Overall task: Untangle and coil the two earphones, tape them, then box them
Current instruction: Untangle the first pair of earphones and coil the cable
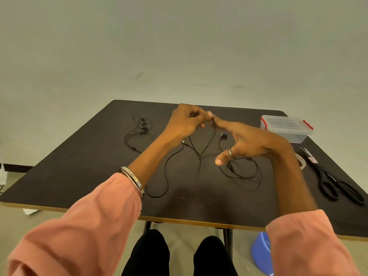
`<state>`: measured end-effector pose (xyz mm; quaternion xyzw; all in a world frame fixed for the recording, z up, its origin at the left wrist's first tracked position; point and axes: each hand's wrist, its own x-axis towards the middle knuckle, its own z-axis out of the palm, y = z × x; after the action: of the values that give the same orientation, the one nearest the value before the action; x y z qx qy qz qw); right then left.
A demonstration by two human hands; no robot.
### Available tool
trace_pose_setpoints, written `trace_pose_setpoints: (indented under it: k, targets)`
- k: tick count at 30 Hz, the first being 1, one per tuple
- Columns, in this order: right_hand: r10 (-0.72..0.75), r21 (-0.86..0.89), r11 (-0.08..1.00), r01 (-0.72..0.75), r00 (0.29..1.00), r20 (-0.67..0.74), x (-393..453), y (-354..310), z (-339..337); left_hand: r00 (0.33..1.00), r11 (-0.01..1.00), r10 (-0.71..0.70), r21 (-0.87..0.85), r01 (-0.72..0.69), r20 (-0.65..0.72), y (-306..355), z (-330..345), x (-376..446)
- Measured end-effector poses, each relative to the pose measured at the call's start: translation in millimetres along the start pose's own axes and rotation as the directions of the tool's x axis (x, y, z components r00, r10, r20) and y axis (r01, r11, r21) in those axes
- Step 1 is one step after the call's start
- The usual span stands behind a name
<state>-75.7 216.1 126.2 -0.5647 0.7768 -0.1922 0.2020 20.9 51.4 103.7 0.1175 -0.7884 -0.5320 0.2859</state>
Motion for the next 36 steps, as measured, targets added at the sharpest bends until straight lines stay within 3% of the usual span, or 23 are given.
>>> trace_pose_setpoints:
  k: [3, 7, 10, 16, 20, 24, 25, 27, 29, 30, 32, 33, 36]
  targets:
    - [-0.035, 0.130, 0.991, 0.024, 0.996, 0.085, 1.4, -1.3, -1.9, 1.000, 1.000, 0.012, -0.003, -0.012, -0.028, -2.3, -0.5, 0.3]
    - [0.025, 0.376, 0.924, 0.072, 0.968, -0.249, 6.9, 0.2, 8.2, 1.000, 0.999, 0.002, -0.052, -0.003, -0.010, -5.3, -0.8, -0.8]
    - [0.126, 0.440, 0.891, 0.114, 0.867, -0.481, 10.8, 2.9, 11.6, 1.000, 0.998, -0.007, -0.061, 0.009, 0.021, -5.8, -0.1, -2.9]
    - [0.355, 0.634, 0.703, 0.323, 0.614, -0.705, 1.0, 13.3, -12.0, 0.993, 1.000, -0.026, -0.011, 0.027, 0.112, -16.3, -8.4, -8.2]
    - [0.558, 0.725, 0.497, 0.477, 0.463, -0.688, -12.1, 31.5, -29.2, 0.992, 0.997, -0.077, -0.012, 0.079, 0.103, -28.6, -16.7, -11.3]
    - [0.744, 0.780, 0.308, 0.545, 0.373, -0.555, -16.1, 58.7, -37.4, 0.987, 0.991, -0.122, -0.051, 0.128, 0.100, -33.8, -21.5, -14.1]
    - [0.773, 0.794, 0.305, 0.526, 0.350, -0.529, -15.4, 64.4, -38.3, 0.986, 0.986, -0.138, -0.077, 0.146, 0.098, -34.5, -21.9, -14.6]
    - [0.799, 0.836, 0.402, 0.373, 0.303, -0.520, -12.9, 73.5, -35.7, 0.979, 0.971, -0.188, -0.137, 0.198, 0.085, -34.6, -21.6, -15.1]
    - [0.765, 0.799, 0.599, 0.049, 0.262, -0.589, -7.1, 82.5, -26.6, 0.965, 0.947, -0.251, -0.191, 0.260, 0.071, -33.6, -19.0, -14.8]
    - [0.711, 0.701, 0.697, -0.153, 0.272, -0.648, -3.2, 85.7, -20.6, 0.956, 0.930, -0.283, -0.221, 0.292, 0.073, -32.8, -16.5, -15.0]
    - [0.576, 0.408, 0.808, -0.426, 0.421, -0.701, 1.8, 83.0, -9.7, 0.933, 0.888, -0.348, -0.285, 0.360, 0.093, -32.4, -10.2, -15.4]
    - [0.487, 0.278, 0.861, -0.426, 0.534, -0.691, 3.4, 78.8, -6.3, 0.919, 0.863, -0.379, -0.317, 0.394, 0.111, -33.3, -6.7, -15.8]
    - [0.191, 0.100, 0.982, -0.163, 0.842, -0.505, 8.9, 52.2, 7.1, 0.866, 0.735, -0.454, -0.461, 0.496, 0.209, -36.9, 3.5, -17.4]
